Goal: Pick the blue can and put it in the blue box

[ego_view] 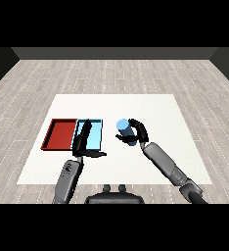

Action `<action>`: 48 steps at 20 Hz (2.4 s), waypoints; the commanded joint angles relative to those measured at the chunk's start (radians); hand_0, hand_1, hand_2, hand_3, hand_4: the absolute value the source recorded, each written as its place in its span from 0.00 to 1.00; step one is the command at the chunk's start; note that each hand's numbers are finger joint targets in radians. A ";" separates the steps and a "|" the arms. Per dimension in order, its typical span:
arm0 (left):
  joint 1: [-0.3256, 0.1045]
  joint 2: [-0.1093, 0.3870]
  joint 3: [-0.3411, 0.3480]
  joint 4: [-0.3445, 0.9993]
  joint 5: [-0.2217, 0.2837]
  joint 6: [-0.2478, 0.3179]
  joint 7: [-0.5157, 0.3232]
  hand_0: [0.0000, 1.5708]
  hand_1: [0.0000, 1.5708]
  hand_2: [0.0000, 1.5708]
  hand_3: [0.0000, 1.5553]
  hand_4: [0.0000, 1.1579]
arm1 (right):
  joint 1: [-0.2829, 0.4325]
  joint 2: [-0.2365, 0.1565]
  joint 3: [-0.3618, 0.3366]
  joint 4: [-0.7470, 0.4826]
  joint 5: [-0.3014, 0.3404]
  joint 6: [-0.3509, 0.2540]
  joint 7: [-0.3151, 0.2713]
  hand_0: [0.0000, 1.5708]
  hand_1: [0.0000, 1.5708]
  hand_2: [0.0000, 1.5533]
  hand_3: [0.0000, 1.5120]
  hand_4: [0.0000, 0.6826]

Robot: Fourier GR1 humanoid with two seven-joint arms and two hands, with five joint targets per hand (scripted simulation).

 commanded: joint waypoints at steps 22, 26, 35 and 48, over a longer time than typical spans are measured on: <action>-0.104 -0.002 -0.224 0.143 0.099 0.182 -0.019 0.00 0.00 0.00 0.00 0.00 | 0.064 0.169 -0.168 -0.286 0.378 0.110 0.225 0.93 0.93 0.93 0.91 0.87; -0.126 -0.001 -0.199 0.114 0.083 0.165 0.012 0.00 0.00 0.00 0.00 0.00 | -0.001 0.237 -0.240 -0.104 0.400 0.168 0.137 0.94 0.94 0.93 0.91 0.84; -0.205 -0.002 -0.186 0.361 0.141 0.164 -0.125 0.00 0.00 0.00 0.00 0.00 | 0.059 0.275 -0.262 -0.198 0.472 0.253 0.200 0.94 0.94 0.93 0.92 0.87; -0.239 0.011 -0.158 0.406 0.162 0.148 -0.063 0.00 0.00 0.00 0.00 0.00 | 0.059 0.315 -0.213 -0.261 0.512 0.250 0.251 0.95 0.95 0.94 0.91 0.83</action>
